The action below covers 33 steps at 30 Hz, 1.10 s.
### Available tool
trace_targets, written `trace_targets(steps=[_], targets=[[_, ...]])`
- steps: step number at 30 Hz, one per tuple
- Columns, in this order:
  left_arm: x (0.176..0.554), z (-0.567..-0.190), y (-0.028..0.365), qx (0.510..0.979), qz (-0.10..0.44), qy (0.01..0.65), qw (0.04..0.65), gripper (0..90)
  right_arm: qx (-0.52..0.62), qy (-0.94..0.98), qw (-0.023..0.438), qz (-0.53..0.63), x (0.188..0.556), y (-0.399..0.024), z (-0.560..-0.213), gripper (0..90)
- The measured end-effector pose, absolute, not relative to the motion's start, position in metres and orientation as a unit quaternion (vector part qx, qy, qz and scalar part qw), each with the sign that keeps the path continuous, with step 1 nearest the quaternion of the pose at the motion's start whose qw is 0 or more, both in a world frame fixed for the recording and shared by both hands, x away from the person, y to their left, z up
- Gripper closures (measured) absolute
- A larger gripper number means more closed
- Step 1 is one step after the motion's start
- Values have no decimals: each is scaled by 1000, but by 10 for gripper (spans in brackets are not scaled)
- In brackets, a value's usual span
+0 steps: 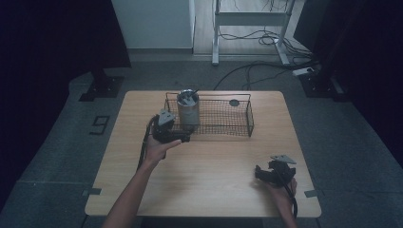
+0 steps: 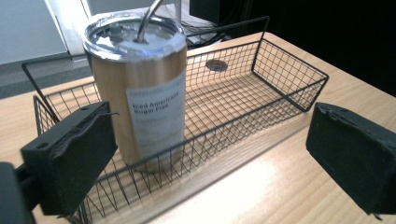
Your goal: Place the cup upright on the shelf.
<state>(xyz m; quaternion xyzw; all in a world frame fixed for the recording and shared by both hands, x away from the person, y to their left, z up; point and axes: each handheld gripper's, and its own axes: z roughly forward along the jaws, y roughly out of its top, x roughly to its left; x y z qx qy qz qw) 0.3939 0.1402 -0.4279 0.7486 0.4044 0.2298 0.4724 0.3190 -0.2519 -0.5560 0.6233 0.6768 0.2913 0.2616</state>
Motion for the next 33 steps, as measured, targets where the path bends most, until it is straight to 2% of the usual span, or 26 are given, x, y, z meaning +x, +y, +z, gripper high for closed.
trace_targets(steps=[13, 20, 33], targets=[[354, -460, 148, 763, 208, 393, 469, 24, 623, 677, 261, 291, 319, -252, -556, 29], [328, -493, 157, 763, 190, 410, 462, 23, 622, 678, 261, 292, 319, -252, -556, 31], [321, -508, 156, 776, 178, 419, 436, 40, 622, 678, 262, 292, 319, -252, -556, 30]])
